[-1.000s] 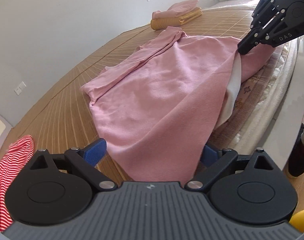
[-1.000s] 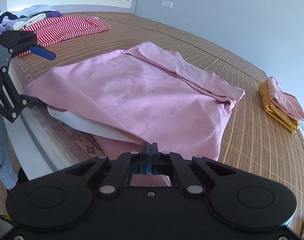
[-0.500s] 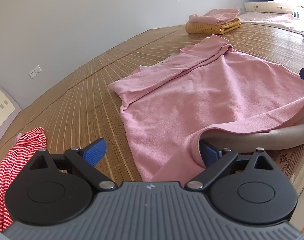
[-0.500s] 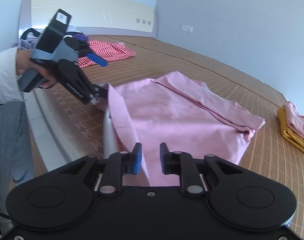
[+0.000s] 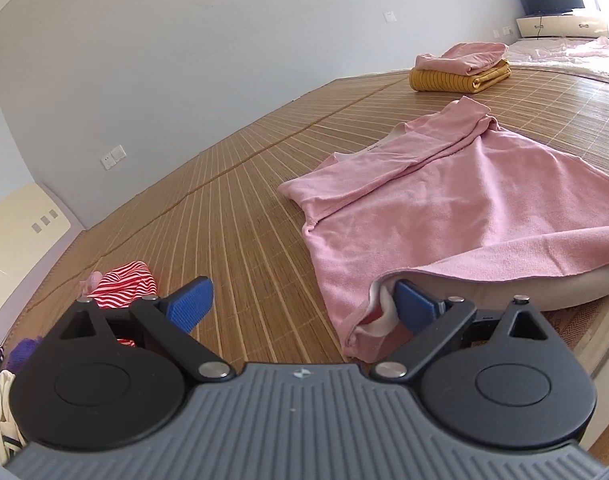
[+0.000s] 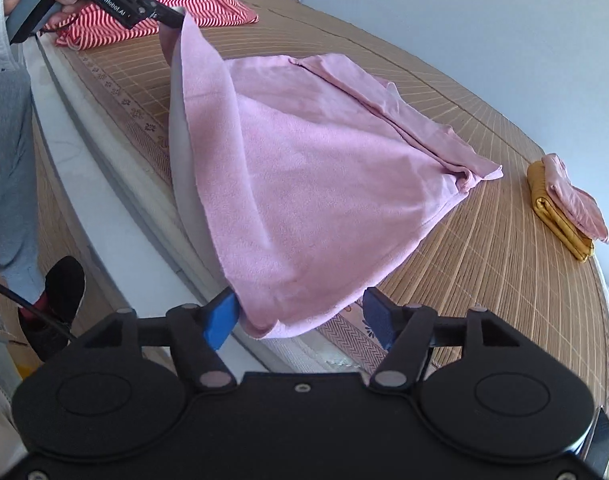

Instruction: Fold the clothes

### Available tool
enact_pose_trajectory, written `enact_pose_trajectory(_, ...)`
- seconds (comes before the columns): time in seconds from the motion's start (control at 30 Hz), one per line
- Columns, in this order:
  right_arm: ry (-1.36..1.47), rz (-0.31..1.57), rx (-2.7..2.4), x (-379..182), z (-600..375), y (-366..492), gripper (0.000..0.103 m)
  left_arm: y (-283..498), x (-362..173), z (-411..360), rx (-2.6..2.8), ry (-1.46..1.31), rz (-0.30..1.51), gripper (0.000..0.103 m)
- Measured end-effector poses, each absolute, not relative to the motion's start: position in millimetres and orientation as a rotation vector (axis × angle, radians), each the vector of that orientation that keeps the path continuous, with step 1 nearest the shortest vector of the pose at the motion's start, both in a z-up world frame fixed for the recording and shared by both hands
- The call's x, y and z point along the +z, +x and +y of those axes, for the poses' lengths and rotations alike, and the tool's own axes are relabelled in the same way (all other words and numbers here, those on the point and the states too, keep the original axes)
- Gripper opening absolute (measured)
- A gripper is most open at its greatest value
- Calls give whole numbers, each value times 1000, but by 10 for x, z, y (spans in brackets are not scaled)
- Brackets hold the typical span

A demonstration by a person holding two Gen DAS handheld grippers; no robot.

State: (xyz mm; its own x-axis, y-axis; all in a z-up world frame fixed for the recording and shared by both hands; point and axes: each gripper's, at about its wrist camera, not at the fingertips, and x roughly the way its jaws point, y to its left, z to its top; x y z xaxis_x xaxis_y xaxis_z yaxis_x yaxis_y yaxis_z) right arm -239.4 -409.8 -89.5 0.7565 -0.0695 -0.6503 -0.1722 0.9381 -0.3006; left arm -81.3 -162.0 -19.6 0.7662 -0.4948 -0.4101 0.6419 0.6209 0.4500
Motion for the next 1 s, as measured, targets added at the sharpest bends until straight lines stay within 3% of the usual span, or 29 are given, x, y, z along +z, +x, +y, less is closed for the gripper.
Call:
enact_pose_trajectory(0.1, -364, 707, 36, -853, -4106, -2405, 51, -875, -133, -1556, -624, 622, 231, 98)
enact_pose_trajectory(0.17, -358, 721, 21, -837, -4130, -2403, 28, -889, -112, -1507, -601, 628, 230, 98)
enact_pose_trajectory(0.2, -359, 735, 34, -827, -4138, -2419, 24, -898, -106, -1465, -596, 627, 234, 98)
enact_pose_trajectory(0.23, -360, 750, 47, -818, -4146, -2434, 11, -907, -101, -1423, -591, 627, 239, 98)
enact_pose_trajectory(0.27, -361, 764, 60, -809, -4154, -2450, 9, -919, -104, -1389, -597, 624, 248, 98)
enact_pose_trajectory(0.53, -384, 781, -66, -672, -4319, -2653, 10, -1055, -265, -1200, -717, 600, 339, 98)
enact_pose_trajectory(0.6, -353, 746, -51, -631, -4311, -2704, 16, -1117, -360, -1227, -786, 620, 378, 98)
enact_pose_trajectory(0.67, -303, 705, 11, -604, -4254, -2722, 38, -1182, -462, -1275, -832, 645, 408, 98)
enact_pose_trajectory(0.77, -202, 671, 48, -624, -4218, -2659, 41, -1176, -628, -1345, -846, 584, 521, 98)
enact_pose_trajectory(0.9, 8, 638, -29, -685, -4360, -2508, 44, -825, -719, -1265, -900, 201, 691, 98)
enact_pose_trajectory(0.97, 90, 620, -88, -721, -4436, -2452, 55, -709, -786, -1302, -860, 136, 730, 98)
enact_pose_trajectory(1.0, 125, 616, -106, -753, -4476, -2425, 56, -701, -829, -1341, -849, 148, 722, 98)
